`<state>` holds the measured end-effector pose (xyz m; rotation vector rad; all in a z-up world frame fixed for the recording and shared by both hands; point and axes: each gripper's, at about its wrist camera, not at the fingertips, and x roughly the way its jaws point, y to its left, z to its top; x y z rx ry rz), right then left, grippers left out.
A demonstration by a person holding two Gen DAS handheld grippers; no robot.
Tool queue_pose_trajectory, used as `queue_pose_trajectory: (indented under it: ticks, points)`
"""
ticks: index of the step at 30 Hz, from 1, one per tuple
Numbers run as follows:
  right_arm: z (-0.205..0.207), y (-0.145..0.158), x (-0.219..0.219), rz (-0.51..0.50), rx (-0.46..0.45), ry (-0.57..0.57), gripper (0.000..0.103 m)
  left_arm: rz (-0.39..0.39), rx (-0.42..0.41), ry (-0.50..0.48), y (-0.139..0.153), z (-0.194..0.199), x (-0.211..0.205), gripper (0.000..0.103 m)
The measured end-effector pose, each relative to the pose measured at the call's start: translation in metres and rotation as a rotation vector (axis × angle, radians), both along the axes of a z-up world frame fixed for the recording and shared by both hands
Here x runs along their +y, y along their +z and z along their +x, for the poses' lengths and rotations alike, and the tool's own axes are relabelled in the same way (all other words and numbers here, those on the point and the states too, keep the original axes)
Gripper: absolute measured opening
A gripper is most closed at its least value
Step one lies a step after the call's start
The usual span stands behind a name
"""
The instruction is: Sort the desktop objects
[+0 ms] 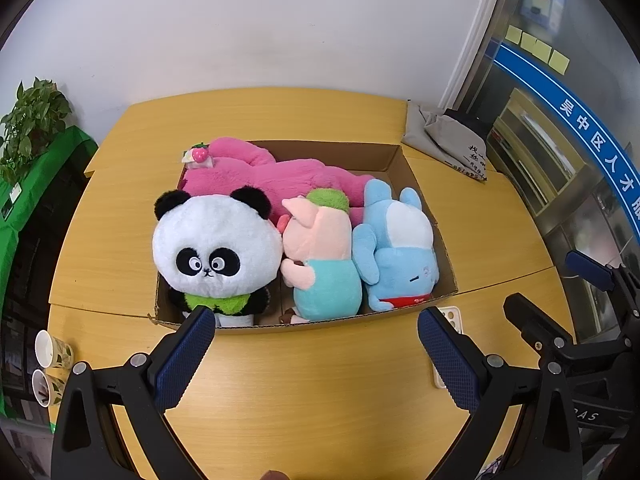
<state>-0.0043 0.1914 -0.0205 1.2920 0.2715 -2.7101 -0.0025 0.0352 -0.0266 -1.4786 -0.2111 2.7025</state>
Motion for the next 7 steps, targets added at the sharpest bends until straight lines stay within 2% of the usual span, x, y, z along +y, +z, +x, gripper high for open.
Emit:
queue_pose_trajectory:
  ticks: [7]
  points:
    - [-0.004, -0.004, -0.017, 0.008, -0.014, 0.017, 0.103, 0.006, -0.008, 0.015, -0.005, -0.001, -0.017, 0.103]
